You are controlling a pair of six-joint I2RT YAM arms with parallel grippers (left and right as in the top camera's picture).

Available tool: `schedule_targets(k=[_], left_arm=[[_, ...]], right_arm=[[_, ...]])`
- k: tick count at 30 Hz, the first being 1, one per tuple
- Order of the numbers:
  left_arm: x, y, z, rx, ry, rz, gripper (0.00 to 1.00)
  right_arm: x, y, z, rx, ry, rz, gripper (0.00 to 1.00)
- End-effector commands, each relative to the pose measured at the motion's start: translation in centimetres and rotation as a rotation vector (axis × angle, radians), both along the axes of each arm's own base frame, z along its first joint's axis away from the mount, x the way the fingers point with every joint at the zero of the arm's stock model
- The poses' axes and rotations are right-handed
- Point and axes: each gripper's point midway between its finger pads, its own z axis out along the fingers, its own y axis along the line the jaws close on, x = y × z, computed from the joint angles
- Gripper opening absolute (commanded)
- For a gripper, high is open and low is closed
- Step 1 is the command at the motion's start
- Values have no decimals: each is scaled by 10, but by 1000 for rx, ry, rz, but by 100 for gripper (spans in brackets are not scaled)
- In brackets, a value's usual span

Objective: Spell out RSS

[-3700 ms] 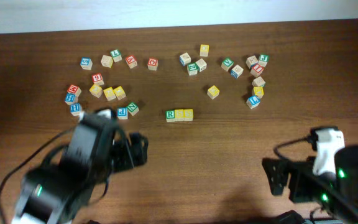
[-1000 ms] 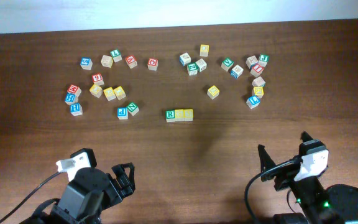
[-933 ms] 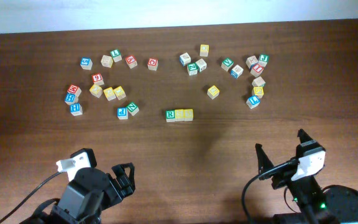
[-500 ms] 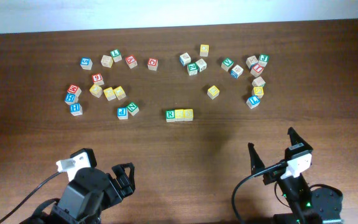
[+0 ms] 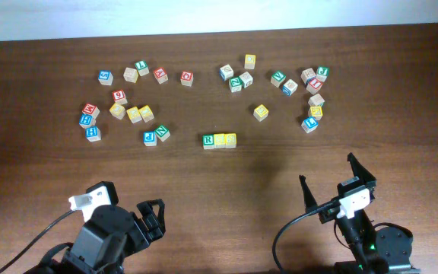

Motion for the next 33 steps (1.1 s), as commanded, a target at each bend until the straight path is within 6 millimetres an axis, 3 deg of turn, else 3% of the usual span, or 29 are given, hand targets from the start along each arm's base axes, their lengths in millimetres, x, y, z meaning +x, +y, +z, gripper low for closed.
schedule_targets(k=[1, 16, 23, 33], left_arm=[[0, 2, 0, 1, -6, 15, 99], [0, 2, 0, 1, -5, 15, 99], [-4, 5, -4, 16, 15, 15, 99], [-4, 5, -4, 16, 15, 15, 99]], right_arm=[[4, -10, -4, -10, -6, -59, 98], [19, -11, -38, 75, -17, -66, 98], [21, -28, -54, 76, 44, -167, 98], [23, -50, -57, 207, 75, -304, 98]])
